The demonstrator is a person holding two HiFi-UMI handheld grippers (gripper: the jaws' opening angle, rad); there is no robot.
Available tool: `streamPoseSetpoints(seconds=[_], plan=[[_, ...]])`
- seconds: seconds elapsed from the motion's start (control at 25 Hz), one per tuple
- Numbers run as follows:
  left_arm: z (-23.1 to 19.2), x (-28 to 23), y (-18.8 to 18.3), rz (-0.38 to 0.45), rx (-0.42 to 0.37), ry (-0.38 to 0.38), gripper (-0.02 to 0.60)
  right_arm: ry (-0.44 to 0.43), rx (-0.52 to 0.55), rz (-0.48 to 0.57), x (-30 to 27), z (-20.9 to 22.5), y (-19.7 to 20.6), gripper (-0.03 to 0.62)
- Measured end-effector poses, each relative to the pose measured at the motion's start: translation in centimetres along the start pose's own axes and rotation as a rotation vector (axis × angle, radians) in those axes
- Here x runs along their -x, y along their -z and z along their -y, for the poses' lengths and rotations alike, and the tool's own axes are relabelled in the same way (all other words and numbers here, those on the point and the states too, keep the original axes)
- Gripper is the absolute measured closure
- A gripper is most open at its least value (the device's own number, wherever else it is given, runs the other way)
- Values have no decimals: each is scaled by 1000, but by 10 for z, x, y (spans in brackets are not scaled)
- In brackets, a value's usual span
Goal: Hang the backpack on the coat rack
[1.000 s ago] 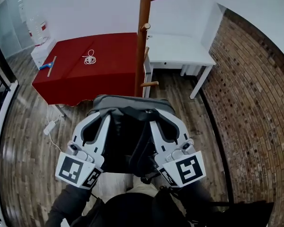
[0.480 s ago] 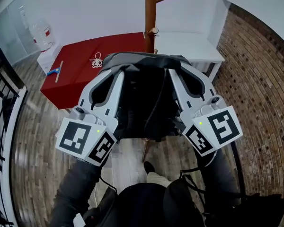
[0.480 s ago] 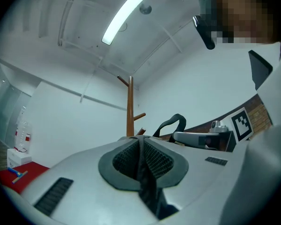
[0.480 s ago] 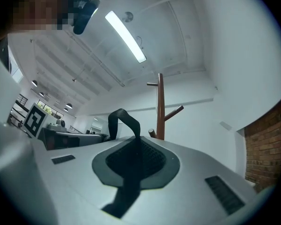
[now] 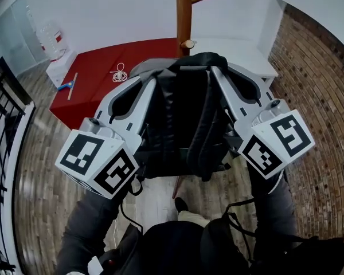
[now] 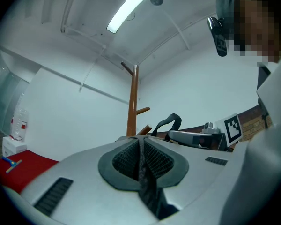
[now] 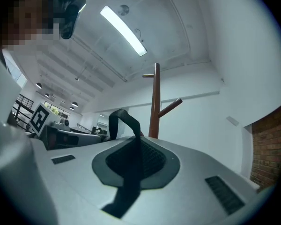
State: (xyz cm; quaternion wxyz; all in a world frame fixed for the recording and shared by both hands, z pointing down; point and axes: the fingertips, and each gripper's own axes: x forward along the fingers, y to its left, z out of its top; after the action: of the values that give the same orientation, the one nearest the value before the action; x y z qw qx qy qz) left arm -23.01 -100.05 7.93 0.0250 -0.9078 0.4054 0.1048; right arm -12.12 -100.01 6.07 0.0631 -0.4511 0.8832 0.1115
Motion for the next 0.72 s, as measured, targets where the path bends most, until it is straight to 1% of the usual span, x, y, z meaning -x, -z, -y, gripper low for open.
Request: streamPoseSetpoints(seconds=[0.12, 0.24, 0.36, 0.52, 0.72], plan=[[-5, -3, 0, -13, 26, 3, 541, -48, 2, -32, -8, 2, 0, 574], [-11, -5, -2, -22, 15, -7, 541, -91, 14, -58, -16, 3, -2, 574], [-23, -16, -8, -30, 28, -21, 540, -126, 24, -85, -33, 9, -8, 574], [-33, -24, -7, -53, 57, -20, 540, -169, 5, -133, -45, 16, -7, 574], [-43, -39, -4, -81, 74, -5, 540, -205, -27, -190, -60, 28, -2, 574]])
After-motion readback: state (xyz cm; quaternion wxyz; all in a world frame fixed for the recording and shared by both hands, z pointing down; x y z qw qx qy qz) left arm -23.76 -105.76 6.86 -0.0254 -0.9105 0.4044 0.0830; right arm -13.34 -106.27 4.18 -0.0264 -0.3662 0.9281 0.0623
